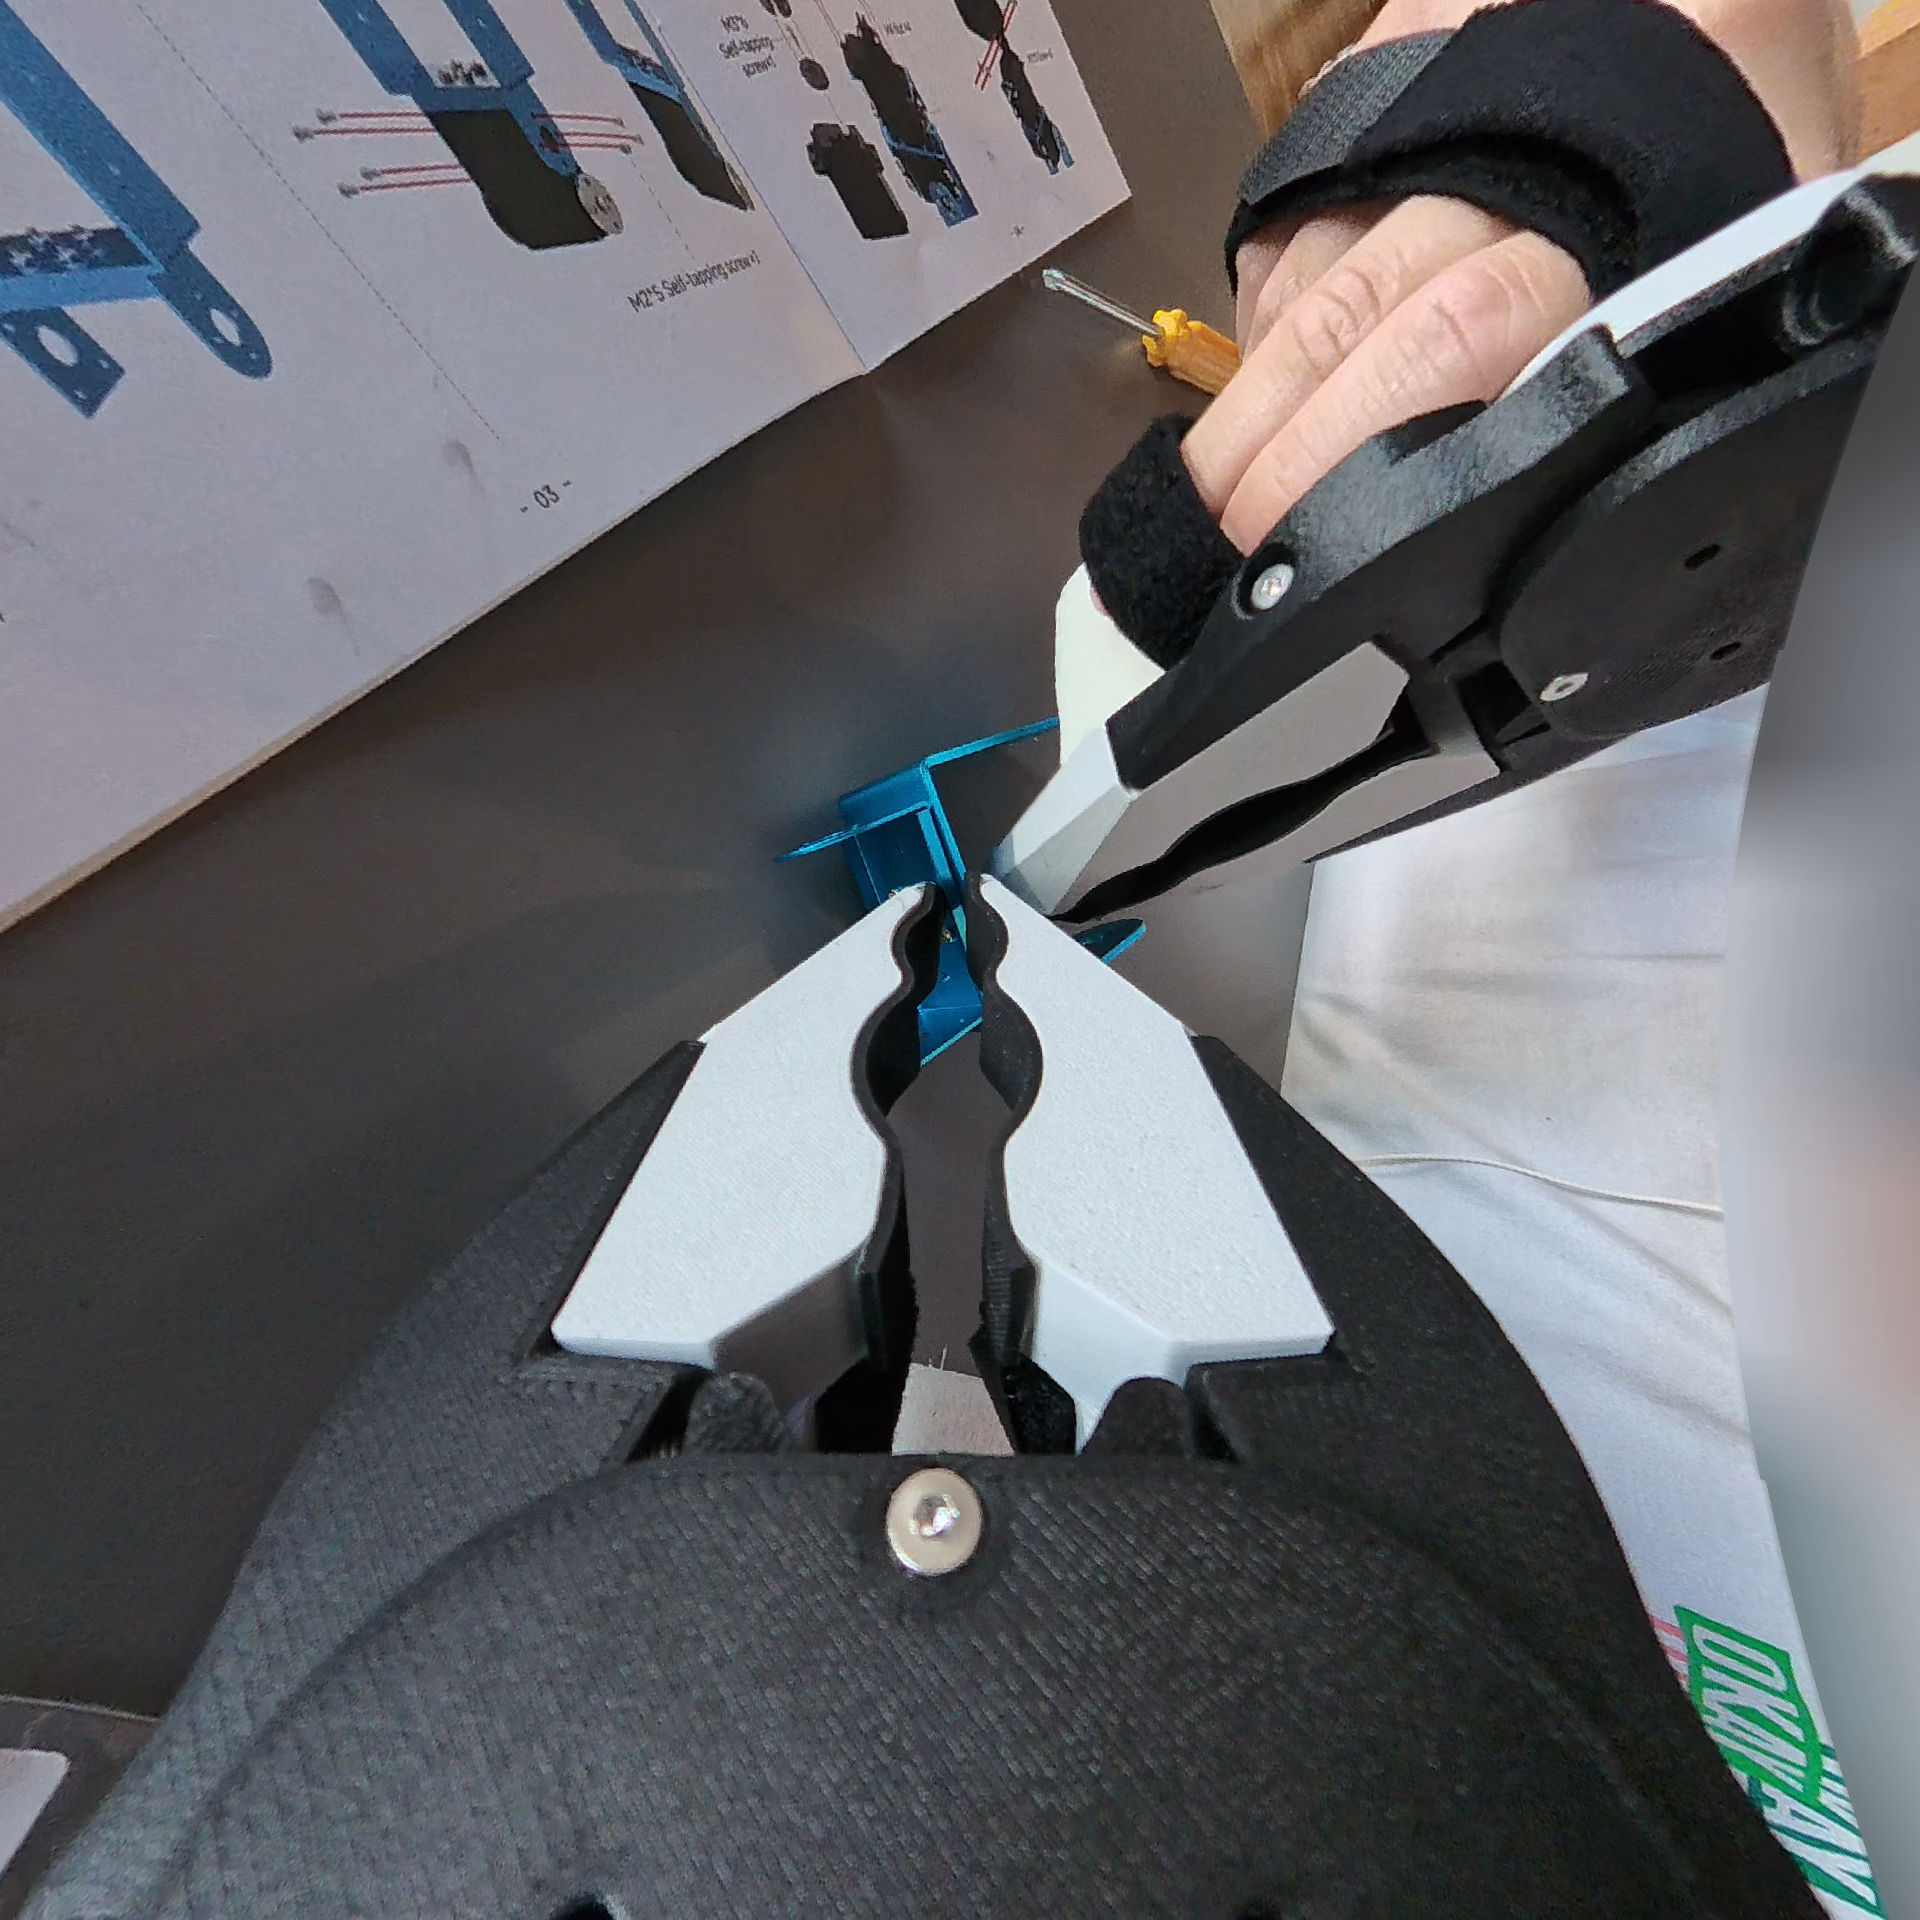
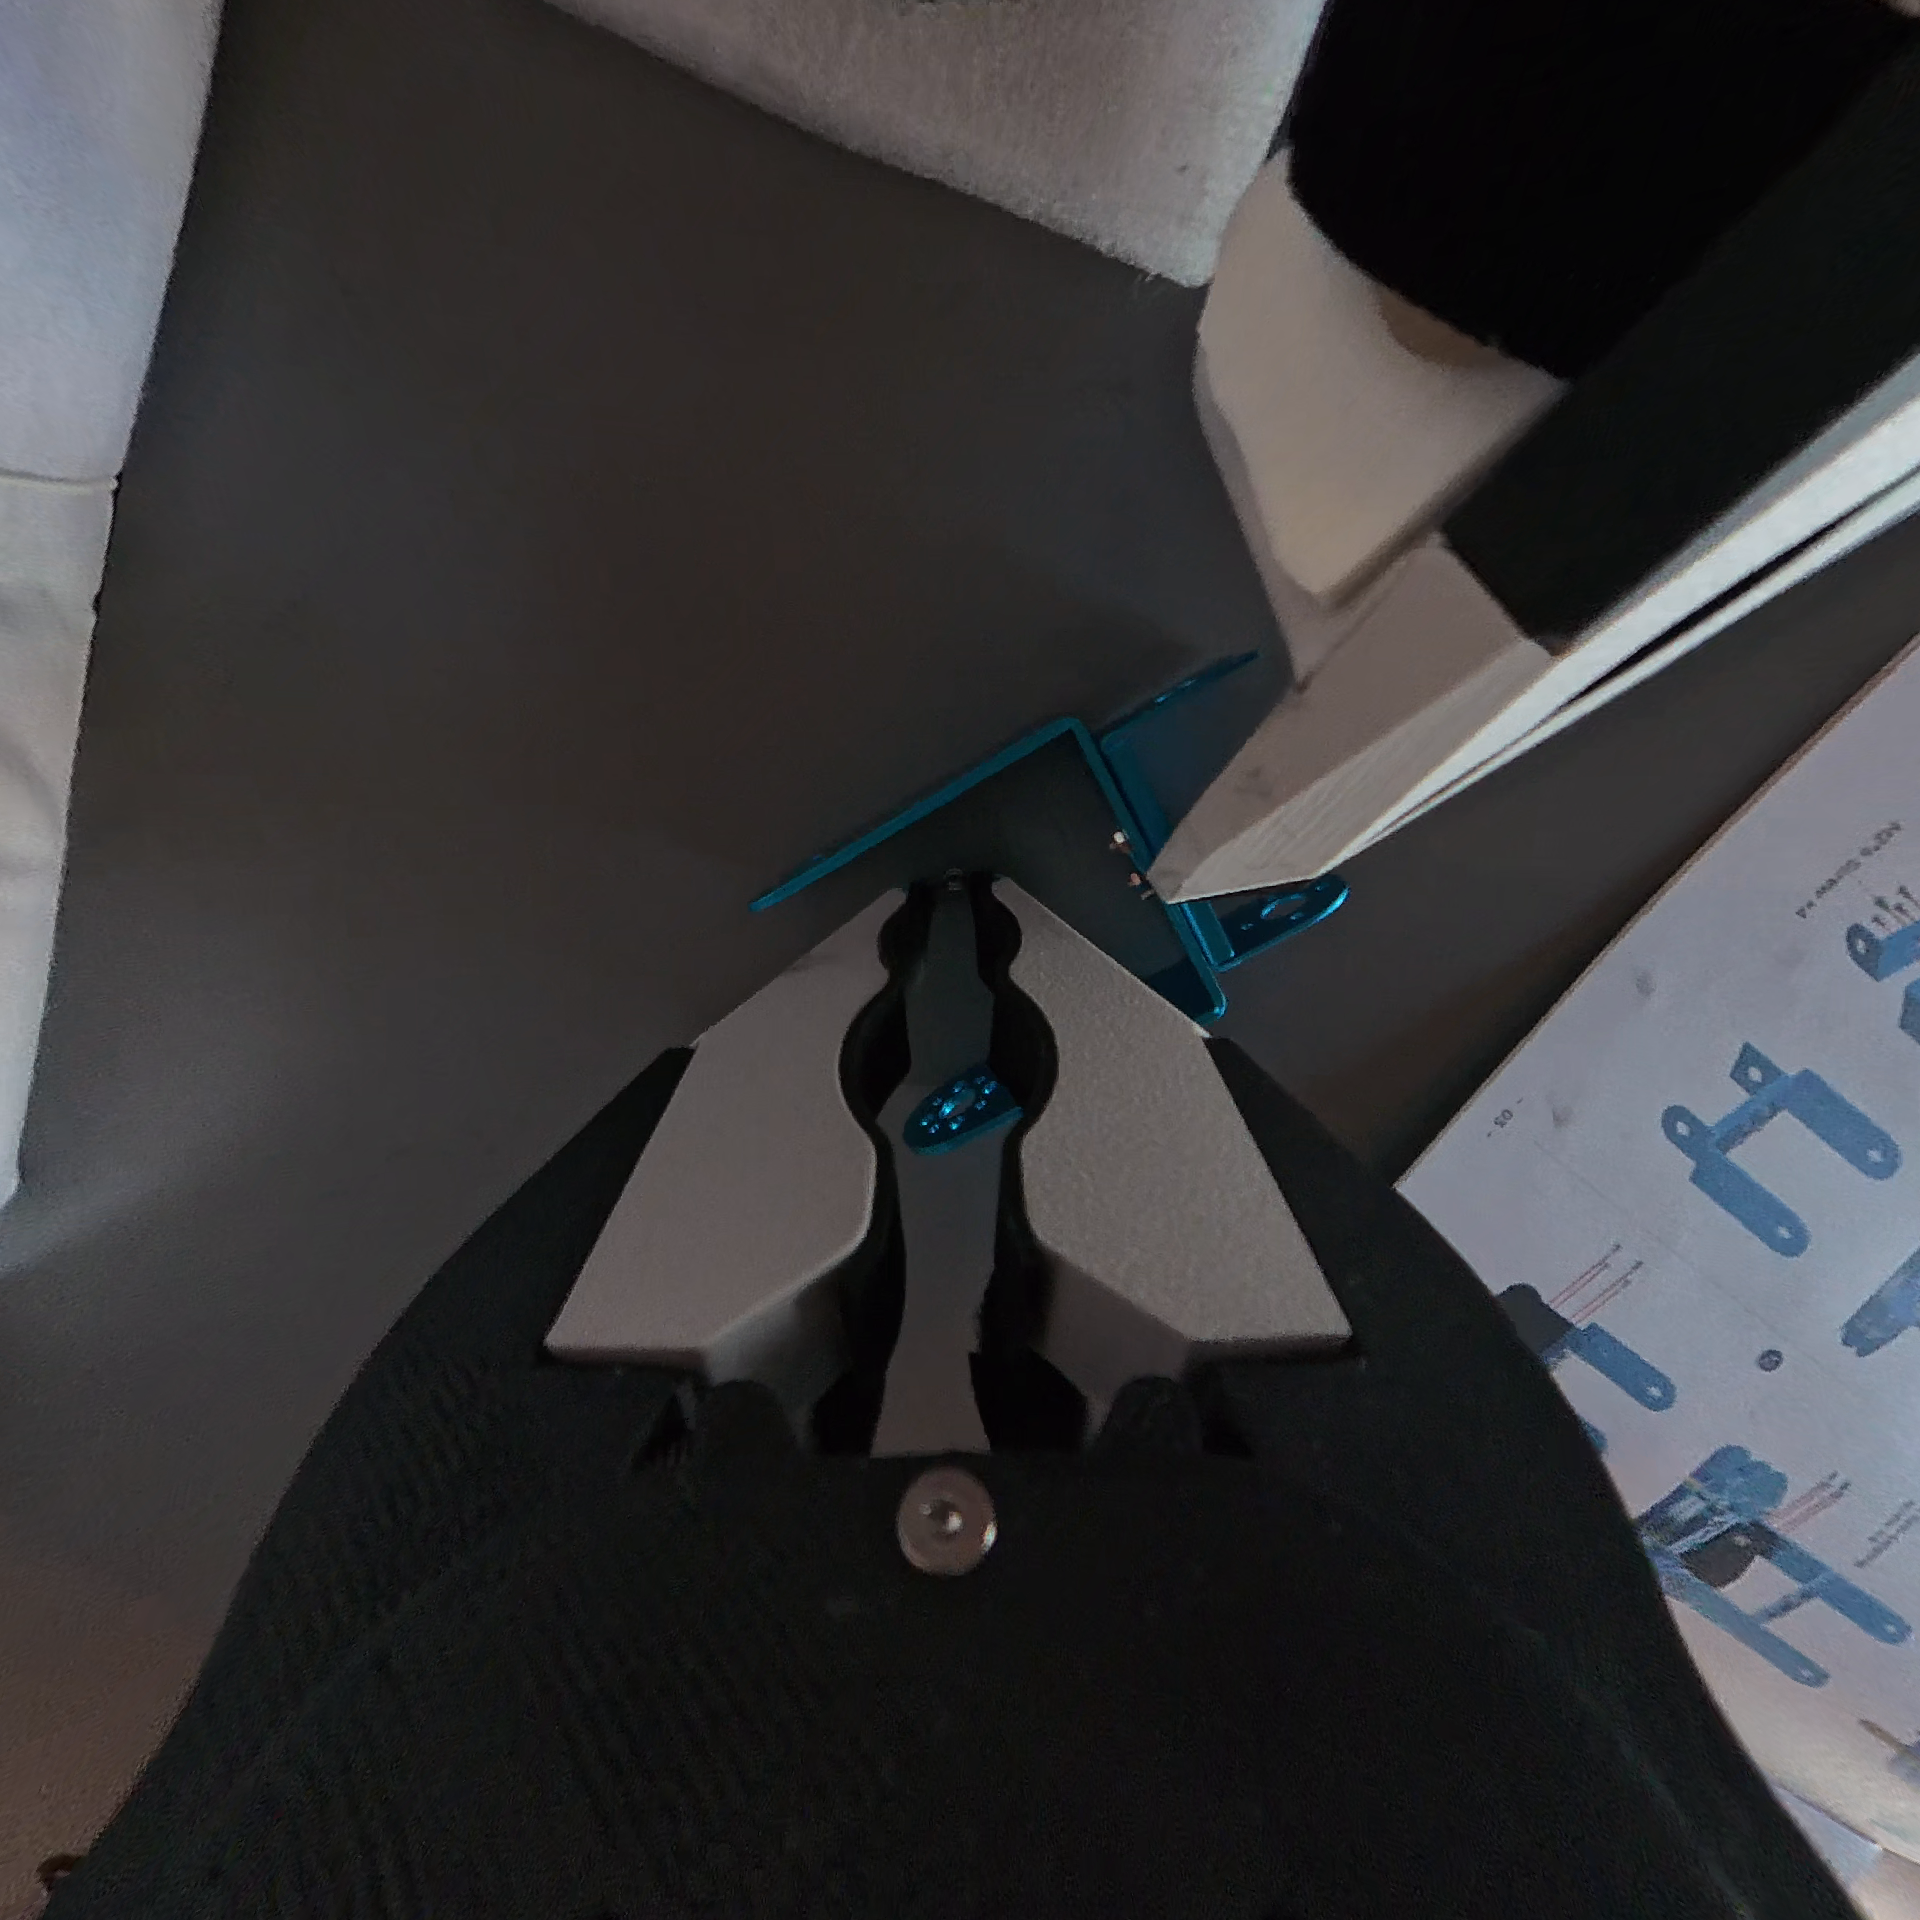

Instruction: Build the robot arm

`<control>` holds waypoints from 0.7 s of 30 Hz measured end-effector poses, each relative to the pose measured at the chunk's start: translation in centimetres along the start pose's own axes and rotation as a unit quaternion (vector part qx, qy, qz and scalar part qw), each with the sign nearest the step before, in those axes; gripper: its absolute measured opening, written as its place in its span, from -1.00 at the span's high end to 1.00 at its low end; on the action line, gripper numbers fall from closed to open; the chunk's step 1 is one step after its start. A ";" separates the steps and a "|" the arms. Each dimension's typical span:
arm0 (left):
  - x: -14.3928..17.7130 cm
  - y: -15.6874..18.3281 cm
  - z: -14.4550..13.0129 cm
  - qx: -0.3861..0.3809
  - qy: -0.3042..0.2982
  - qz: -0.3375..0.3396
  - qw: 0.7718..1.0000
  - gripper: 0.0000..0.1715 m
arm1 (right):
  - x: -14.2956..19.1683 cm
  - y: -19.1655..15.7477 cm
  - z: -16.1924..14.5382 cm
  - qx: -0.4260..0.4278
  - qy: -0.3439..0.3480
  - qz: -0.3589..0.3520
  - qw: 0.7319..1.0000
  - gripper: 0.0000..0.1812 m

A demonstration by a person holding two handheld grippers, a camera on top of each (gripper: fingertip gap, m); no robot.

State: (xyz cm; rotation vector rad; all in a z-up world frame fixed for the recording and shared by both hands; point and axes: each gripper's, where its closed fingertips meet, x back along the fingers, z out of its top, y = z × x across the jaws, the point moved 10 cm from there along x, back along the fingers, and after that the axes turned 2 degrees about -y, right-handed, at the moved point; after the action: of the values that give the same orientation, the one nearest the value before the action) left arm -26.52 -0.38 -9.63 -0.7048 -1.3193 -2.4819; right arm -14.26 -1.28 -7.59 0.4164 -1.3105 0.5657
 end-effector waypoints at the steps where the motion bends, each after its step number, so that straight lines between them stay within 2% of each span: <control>1: 0.0 0.0 0.0 0.000 0.000 0.001 1.000 0.97 | 0.0 0.0 0.1 0.008 -0.003 0.000 1.000 0.91; 13: 0.0 0.0 0.0 -0.001 0.000 0.001 1.000 0.97 | 0.0 0.2 0.4 0.036 -0.014 0.005 0.999 0.91; 16: 0.0 0.0 0.0 -0.001 0.000 0.001 1.000 0.97 | 0.0 0.3 0.4 0.037 -0.018 0.007 0.999 0.97; 21: 0.0 0.0 0.0 -0.001 0.000 0.002 1.000 0.97 | 0.0 0.3 0.1 0.031 -0.002 0.001 1.000 0.98</control>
State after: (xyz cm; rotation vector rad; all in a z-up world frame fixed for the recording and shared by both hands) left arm -26.50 -0.40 -9.60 -0.7073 -1.3142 -2.4811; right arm -14.47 -1.12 -7.58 0.4674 -1.3007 0.6094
